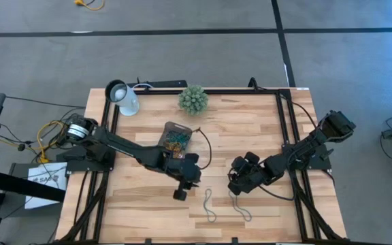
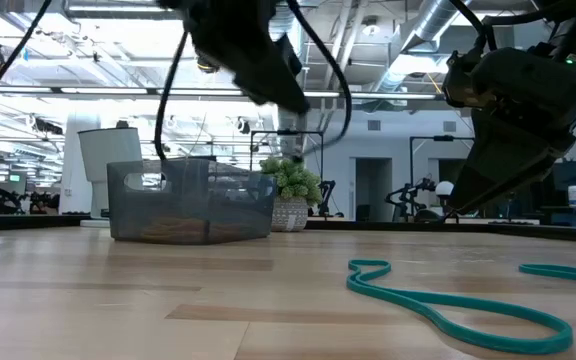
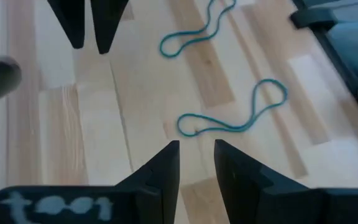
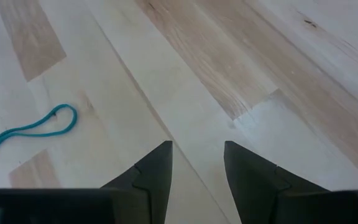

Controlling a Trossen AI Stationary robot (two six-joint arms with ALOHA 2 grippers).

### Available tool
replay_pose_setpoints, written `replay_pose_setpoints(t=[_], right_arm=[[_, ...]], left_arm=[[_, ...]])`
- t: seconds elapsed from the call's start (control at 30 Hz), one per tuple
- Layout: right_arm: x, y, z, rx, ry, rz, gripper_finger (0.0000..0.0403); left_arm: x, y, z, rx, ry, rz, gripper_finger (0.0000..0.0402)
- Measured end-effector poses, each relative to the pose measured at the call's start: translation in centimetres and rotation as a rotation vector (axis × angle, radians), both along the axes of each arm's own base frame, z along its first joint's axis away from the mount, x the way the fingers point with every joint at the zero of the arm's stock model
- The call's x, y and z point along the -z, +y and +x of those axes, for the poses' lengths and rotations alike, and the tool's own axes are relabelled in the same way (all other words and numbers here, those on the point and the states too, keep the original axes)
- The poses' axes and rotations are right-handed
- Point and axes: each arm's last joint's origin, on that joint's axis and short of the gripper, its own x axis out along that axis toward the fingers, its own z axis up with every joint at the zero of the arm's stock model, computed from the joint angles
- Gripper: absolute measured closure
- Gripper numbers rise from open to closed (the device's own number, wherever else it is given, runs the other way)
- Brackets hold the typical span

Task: Pick and place items into bin
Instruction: Put the blue rubber band into the black bin

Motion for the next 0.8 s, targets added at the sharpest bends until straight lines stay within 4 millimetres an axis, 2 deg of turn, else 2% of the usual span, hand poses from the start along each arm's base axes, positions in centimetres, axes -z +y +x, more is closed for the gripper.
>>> replay_pose_setpoints(t=[0.23, 0.43, 0.7, 0.8], right_arm=[[0.0, 0.0, 0.0, 0.000, -0.003, 0.002, 0.0262], [0.0, -0.1, 0.1, 0.004, -0.003, 0.001, 0.0262], [0.0, -0.1, 0.1, 0.004, 0.001, -0.001, 0.0262], [0.0, -0.1, 0.1, 0.004, -0.001, -0.001, 0.0262]], left_arm=[[3.6, -1.0, 1.3, -0.013, 0.051, 0.049, 0.0311], [6.0, -1.9, 3.0, 0.036, -0.004, -0.031, 0.0311], [8.4, -2.4, 3.9, 0.086, -0.013, -0.018, 0.0311], [8.5, -2.3, 4.3, 0.098, -0.032, 0.032, 0.0311]])
